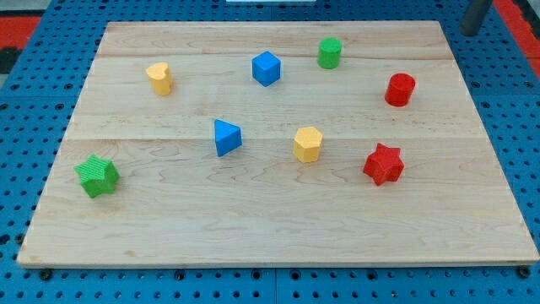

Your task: Push the red circle to the bottom right of the green circle

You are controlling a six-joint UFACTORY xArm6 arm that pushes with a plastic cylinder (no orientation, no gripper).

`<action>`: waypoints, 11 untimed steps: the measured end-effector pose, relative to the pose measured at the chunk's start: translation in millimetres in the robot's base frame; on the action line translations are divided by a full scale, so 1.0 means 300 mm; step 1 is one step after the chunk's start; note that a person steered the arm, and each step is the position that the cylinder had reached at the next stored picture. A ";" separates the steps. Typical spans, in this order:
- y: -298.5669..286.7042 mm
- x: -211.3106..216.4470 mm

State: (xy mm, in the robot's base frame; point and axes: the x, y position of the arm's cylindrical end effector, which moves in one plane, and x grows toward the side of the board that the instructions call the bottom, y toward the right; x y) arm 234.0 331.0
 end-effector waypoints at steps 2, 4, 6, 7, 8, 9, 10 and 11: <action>-0.223 0.263; -0.336 0.270; -0.209 0.315; -0.166 0.407; -0.164 0.464; -0.356 0.449; -0.570 0.449; -0.622 0.414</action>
